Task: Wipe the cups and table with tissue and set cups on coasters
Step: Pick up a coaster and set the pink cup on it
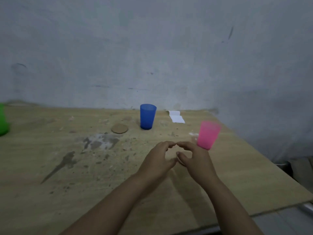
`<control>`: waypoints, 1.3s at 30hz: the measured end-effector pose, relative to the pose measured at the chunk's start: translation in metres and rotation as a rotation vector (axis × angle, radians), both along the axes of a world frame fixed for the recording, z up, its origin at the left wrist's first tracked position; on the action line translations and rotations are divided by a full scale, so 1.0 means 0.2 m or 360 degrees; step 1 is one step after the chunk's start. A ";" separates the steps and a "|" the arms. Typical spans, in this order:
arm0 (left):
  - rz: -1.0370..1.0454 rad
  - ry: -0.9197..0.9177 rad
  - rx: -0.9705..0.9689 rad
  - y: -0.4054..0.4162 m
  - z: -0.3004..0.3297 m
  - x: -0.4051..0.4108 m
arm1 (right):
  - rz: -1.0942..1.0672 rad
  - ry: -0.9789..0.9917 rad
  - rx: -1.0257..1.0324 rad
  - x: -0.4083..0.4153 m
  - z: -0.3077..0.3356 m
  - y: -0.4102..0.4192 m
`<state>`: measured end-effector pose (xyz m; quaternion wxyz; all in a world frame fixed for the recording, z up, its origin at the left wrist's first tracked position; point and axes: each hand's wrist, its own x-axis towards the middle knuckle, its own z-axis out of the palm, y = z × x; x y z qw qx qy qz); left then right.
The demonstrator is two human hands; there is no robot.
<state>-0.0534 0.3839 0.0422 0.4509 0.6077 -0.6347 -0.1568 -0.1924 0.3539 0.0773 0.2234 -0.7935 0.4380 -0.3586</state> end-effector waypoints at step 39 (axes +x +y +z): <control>-0.0029 -0.0252 0.0179 -0.37 -0.23 -0.12 | -0.0948 -0.0707 0.0128 -0.16 -0.29 -0.51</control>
